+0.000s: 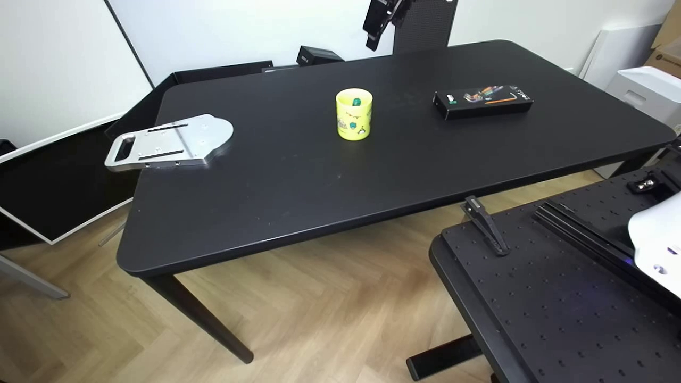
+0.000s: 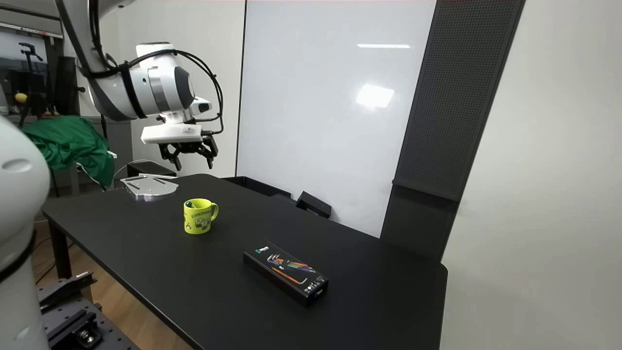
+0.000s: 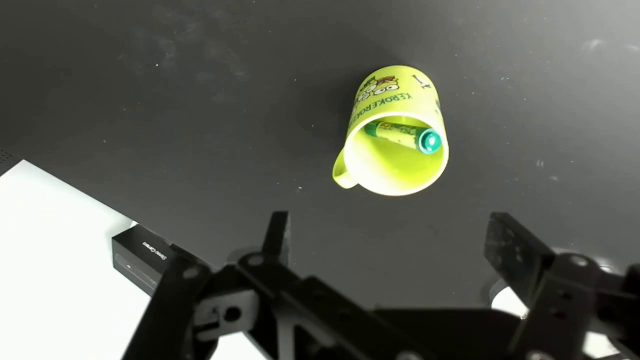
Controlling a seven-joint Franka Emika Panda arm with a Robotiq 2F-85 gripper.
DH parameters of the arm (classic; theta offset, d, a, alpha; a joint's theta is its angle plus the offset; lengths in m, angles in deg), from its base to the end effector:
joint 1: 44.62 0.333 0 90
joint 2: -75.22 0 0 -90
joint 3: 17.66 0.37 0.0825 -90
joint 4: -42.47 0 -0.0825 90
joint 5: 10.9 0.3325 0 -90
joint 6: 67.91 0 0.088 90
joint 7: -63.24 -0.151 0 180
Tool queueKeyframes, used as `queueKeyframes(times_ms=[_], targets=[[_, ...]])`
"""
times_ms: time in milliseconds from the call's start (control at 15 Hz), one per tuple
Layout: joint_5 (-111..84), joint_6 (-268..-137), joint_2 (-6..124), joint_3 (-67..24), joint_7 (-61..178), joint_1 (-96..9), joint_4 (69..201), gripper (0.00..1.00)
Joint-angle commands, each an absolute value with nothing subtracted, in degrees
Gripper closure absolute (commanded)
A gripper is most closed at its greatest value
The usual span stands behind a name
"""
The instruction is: Get the marker from the yellow mug and place it on the table
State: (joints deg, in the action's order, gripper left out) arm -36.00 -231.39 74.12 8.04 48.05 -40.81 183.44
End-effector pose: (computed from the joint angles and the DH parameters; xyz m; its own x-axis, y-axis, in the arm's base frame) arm 0.4205 0.2577 0.3800 0.7227 0.5838 0.3699 0.5683 -0.8066 0.1626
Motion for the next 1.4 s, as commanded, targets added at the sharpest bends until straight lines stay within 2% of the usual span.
queueKeyframes(times_ms=[0, 600, 933, 1333], targets=[[-36.0, -231.4, 74.2, 8.0, 48.1, -40.8, 183.4, 0.00], [-48.9, -232.2, 67.2, 7.0, 42.2, -39.2, 180.8, 0.00], [-58.8, -237.6, 62.7, 4.6, 38.5, -37.4, 178.1, 0.00], [-55.9, -236.6, 63.6, 5.7, 41.4, -38.2, 179.9, 0.00]])
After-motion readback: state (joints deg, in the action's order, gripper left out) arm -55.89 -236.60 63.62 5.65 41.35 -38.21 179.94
